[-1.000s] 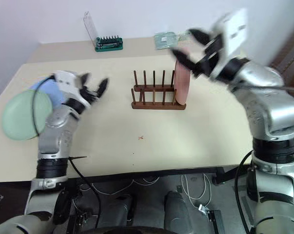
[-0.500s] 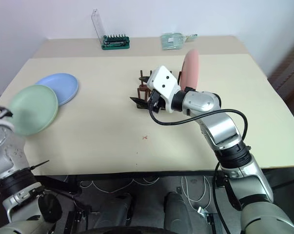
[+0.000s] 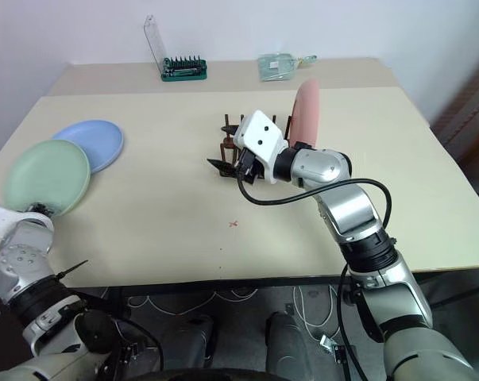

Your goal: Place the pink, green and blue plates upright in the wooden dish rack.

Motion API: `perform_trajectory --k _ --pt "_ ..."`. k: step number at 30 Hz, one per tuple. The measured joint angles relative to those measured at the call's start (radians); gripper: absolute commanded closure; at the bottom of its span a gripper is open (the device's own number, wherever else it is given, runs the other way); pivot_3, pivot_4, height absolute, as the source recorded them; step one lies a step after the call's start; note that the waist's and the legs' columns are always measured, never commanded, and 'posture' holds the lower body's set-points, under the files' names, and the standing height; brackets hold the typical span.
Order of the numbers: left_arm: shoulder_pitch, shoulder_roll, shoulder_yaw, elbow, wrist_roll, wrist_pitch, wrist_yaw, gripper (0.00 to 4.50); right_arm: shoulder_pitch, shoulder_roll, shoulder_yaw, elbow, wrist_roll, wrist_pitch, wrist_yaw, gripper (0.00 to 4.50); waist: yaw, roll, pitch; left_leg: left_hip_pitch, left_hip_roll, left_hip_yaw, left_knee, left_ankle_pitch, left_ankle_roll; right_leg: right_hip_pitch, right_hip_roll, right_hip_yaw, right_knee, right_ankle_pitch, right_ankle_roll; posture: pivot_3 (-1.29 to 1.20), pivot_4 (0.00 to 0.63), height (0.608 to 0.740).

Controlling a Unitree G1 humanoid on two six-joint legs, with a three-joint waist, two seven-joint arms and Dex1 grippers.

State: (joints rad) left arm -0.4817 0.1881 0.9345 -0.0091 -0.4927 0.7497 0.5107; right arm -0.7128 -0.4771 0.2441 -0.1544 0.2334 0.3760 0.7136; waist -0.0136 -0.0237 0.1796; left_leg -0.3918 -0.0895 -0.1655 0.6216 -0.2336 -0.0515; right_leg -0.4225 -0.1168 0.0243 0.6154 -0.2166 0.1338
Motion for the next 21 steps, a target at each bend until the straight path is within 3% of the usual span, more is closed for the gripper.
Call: perform_trajectory --k 2,3,9,15,19,21 --pt "-0.005 0.005 0.004 0.017 -0.016 -0.006 0.007 4.34 0.007 0.001 -0.001 -0.005 -0.004 0.001 -0.004 1.11 0.002 0.000 0.000 0.000 0.000 0.000 0.000 0.000 0.000 0.000 0.000 0.000 0.000 0.000 0.000 0.00 0.150 0.740" --pt "-0.007 0.006 0.005 0.018 -0.022 -0.021 0.007 4.44 0.011 0.001 -0.002 -0.009 -0.005 0.002 -0.005 1.11 0.002 0.000 0.000 0.000 0.000 0.000 0.000 0.000 0.000 0.000 0.000 0.000 0.000 0.000 0.000 0.00 0.150 0.740" --pt "-0.021 -0.010 0.002 0.042 -0.071 -0.091 -0.014 4.44 0.026 0.000 -0.020 -0.021 -0.014 0.009 -0.010 1.11 0.002 0.000 0.000 0.000 0.000 0.000 0.000 0.000 0.000 0.000 0.000 0.000 0.000 0.000 0.000 0.00 0.150 0.740" --pt "0.019 -0.053 -0.061 0.002 -0.110 -0.229 -0.137 4.44 0.026 0.000 -0.023 -0.022 -0.015 0.009 -0.007 1.11 0.002 0.000 0.000 0.000 0.000 0.000 0.000 0.000 0.000 0.000 0.000 0.000 0.000 0.000 0.000 0.00 0.150 0.740" --pt "0.035 -0.004 -0.216 -0.068 -0.050 -0.262 -0.208 4.50 0.020 -0.001 -0.019 -0.018 -0.027 -0.009 0.019 0.02 0.002 -0.002 0.001 -0.001 0.000 0.000 0.000 0.000 0.000 0.000 0.000 0.000 0.000 0.000 0.000 0.00 0.150 0.740" --pt "-0.011 0.044 -0.331 -0.126 0.001 -0.263 -0.244 4.50 -0.005 -0.003 0.005 -0.007 -0.084 -0.069 0.020 0.02 0.004 -0.002 0.001 -0.001 -0.001 0.000 0.001 0.000 -0.001 0.001 0.000 0.000 -0.001 0.000 0.000 0.00 0.150 0.740"
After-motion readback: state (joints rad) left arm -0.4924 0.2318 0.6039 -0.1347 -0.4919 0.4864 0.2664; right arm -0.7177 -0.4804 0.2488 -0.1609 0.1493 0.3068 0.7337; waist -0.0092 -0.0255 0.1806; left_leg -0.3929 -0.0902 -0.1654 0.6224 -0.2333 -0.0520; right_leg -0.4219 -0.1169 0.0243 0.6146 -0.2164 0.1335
